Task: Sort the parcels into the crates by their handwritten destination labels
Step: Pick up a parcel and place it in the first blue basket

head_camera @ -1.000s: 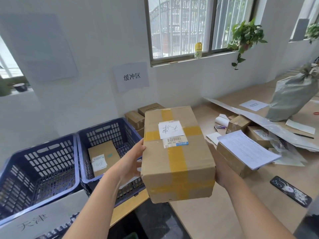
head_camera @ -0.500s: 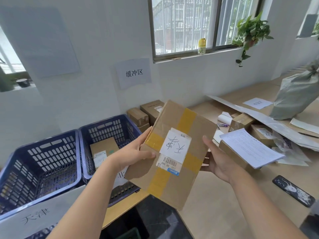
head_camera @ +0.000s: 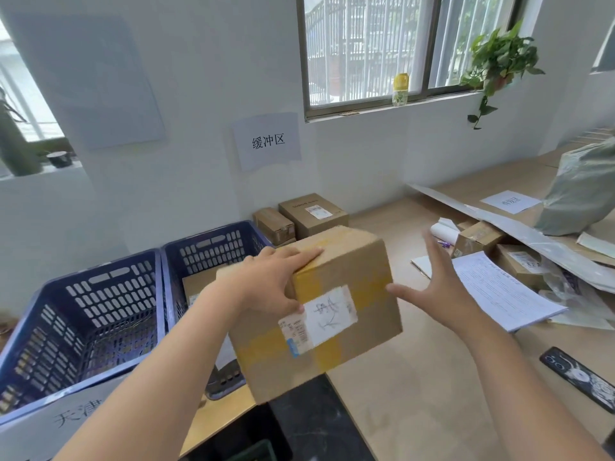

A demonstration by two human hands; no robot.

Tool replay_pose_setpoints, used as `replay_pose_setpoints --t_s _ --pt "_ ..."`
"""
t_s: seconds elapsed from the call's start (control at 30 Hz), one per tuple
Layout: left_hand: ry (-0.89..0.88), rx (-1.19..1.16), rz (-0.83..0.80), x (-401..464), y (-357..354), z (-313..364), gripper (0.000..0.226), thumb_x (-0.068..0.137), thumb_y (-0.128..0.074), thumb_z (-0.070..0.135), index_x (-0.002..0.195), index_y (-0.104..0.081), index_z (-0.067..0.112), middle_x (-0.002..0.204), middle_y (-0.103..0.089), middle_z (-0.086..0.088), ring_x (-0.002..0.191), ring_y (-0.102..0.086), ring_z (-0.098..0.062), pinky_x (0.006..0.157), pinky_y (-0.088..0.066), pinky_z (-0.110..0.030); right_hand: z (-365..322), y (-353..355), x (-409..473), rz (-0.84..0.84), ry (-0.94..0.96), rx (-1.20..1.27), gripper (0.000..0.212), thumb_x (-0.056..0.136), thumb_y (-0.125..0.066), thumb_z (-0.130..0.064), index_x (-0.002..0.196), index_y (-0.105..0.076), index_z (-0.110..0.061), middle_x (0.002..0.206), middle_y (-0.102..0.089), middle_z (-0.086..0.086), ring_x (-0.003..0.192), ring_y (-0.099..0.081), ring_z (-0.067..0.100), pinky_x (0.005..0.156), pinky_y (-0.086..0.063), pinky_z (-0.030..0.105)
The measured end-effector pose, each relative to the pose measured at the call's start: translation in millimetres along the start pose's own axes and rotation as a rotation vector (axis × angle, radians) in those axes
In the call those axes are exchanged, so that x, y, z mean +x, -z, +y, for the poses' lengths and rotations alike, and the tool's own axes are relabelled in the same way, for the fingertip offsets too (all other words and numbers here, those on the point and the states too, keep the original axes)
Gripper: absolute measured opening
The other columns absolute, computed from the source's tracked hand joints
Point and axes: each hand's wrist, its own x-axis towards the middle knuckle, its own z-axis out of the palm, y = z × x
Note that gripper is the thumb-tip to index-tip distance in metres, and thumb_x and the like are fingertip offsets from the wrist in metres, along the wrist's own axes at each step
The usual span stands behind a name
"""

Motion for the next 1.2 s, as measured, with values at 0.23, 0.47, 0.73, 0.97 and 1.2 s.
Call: replay_pose_setpoints --t_s 0.23,0.47,0.73,0.97,1.2 --pt "-0.181 0.507 -0.027 7 8 41 0.101 0.082 -0.072 0.046 0.153 -0.001 0.052 0.158 -0.028 -0.001 0.136 -0.031 -0.03 0.108 -0.03 -0.057 -4 -15 10 -0.462 -0.005 0.254 0.095 0.065 -0.091 -0.042 0.142 -0.038 -0.059 0.148 -0.037 -0.015 0.13 -0.05 0.019 0.096 -0.056 0.039" --pt "-0.17 0.635 0.045 15 5 38 0.097 0.084 -0.071 0.047 0.156 -0.007 0.046 0.166 -0.017 0.001 0.151 -0.014 -0.032 0.115 -0.011 -0.07 15 -41 4 -0.409 -0.107 0.427 0.076 0.083 -0.081 -0.028 0.146 -0.044 -0.047 0.136 -0.053 -0.01 0.111 -0.063 0.021 0.081 -0.062 0.041" --pt "0.577 -0.439 0.805 -10 -45 14 0.126 0.077 -0.077 0.056 0.156 0.018 0.035 0.166 0.02 -0.001 0.153 0.014 -0.032 0.118 -0.002 -0.058 23 -75 -2 -0.258 -0.303 0.948 0.068 0.079 -0.076 -0.033 0.142 -0.052 -0.03 0.125 -0.069 0.004 0.112 -0.066 0.033 0.078 -0.06 0.052" --pt "0.672 -1.214 0.757 -67 -76 -14 0.1 0.077 -0.076 0.059 0.152 -0.01 0.056 0.153 -0.039 0.017 0.133 -0.047 -0.016 0.105 -0.046 -0.053 -46 -134 -5 -0.48 -0.356 1.14 0.062 0.084 -0.074 -0.027 0.14 -0.045 -0.026 0.129 -0.063 0.013 0.114 -0.064 0.035 0.088 -0.057 0.058" --pt "0.702 -1.051 0.982 -159 -53 -81 0.071 0.085 -0.076 0.041 0.145 -0.038 0.041 0.123 -0.057 0.028 0.112 -0.056 0.004 0.097 -0.048 -0.035 -136 -210 -9 -0.646 -0.097 0.652 0.05 0.087 -0.065 -0.058 0.126 -0.051 -0.03 0.13 -0.06 -0.003 0.112 -0.061 0.015 0.094 -0.053 0.038"
